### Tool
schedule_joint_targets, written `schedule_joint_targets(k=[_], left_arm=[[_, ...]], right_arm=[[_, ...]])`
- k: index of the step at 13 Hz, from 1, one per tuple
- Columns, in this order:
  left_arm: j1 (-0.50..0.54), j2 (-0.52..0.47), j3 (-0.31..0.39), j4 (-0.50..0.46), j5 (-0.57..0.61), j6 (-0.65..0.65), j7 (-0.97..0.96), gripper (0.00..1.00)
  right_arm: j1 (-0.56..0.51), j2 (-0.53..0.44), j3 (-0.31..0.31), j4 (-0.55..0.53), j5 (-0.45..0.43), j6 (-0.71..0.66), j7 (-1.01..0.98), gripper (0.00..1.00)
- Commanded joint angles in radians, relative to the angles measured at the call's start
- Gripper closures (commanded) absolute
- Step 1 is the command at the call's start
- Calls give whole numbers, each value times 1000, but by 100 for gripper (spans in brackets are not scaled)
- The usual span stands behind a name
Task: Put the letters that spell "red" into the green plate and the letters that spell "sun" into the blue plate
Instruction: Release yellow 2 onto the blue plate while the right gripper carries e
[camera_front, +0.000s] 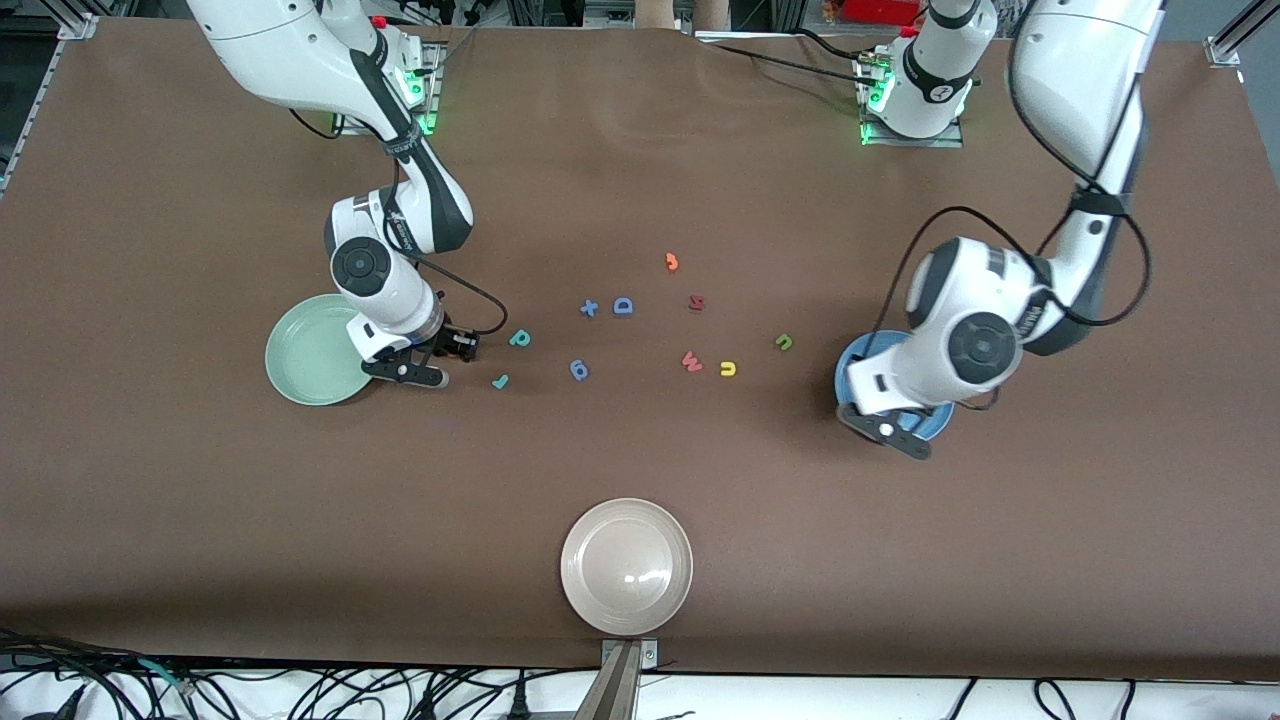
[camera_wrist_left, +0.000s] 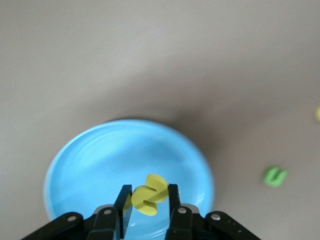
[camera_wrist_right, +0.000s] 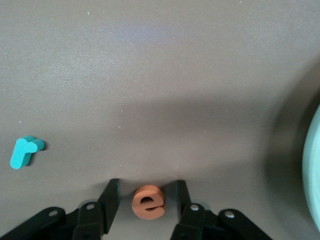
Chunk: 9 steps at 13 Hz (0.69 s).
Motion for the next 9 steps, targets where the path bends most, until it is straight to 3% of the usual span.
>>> schedule_joint_targets(k=[1, 2, 3, 4, 5, 6, 9], left_arm=[[70, 9, -16, -21, 26, -11, 54, 83], [81, 19, -16, -24, 23, -11, 67, 82], [87, 21, -16, -40, 14, -11, 68, 73], [87, 26, -16, -43, 12, -11, 68, 54], [87, 26, -17, -41, 10, -11, 65, 24], [86, 26, -17, -41, 10, -11, 68, 0], [67, 21, -25, -34, 10, -14, 55, 0]], right_arm=[[3, 17, -1, 1, 2, 4, 2, 59], [3, 17, -1, 1, 2, 4, 2, 74], [3, 17, -1, 1, 2, 4, 2, 85], [3, 17, -1, 1, 2, 4, 2, 93], [3, 17, -1, 1, 2, 4, 4, 100], [3, 17, -1, 1, 2, 4, 4, 100], [3, 10, -1, 2, 2, -1, 1, 100]])
